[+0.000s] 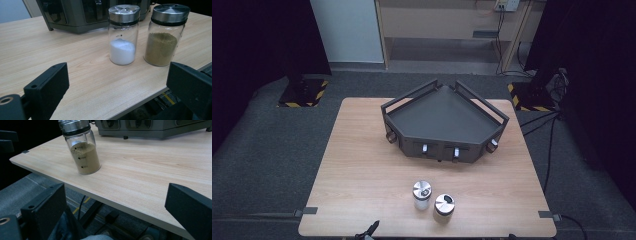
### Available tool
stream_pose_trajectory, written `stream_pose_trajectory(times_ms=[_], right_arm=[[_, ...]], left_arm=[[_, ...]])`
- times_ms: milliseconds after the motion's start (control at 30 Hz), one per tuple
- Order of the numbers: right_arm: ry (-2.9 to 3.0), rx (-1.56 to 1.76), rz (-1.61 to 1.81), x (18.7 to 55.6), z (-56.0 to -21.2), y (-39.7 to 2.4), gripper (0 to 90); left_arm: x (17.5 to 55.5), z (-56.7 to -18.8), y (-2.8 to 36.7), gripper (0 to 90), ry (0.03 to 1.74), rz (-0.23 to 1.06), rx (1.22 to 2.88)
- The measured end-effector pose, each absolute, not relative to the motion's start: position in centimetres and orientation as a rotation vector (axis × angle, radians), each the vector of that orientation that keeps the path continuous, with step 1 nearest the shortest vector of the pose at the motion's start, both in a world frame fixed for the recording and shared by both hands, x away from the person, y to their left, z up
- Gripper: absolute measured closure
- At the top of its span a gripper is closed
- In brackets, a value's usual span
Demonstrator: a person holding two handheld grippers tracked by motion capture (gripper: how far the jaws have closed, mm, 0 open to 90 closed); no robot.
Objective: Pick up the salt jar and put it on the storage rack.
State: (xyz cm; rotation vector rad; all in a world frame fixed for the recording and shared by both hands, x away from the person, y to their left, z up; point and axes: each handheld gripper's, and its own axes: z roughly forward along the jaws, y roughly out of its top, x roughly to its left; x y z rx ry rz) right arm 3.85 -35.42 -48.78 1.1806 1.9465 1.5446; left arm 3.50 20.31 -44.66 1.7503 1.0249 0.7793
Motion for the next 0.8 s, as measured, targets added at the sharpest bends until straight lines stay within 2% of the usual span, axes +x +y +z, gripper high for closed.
stream_pose_trajectory(times_ms=[333,800], right_arm=[[1.927,1.187,1.558,3.8,-48.8,-35.6,4.3],[1.914,1.199,1.576,4.0,-48.8,-35.7,4.3]], left_arm=[[3.5,-44.4,20.3,3.5,1.023,0.767,1.760],[4.4,-40.9,21.7,1.9,0.983,0.681,1.737]])
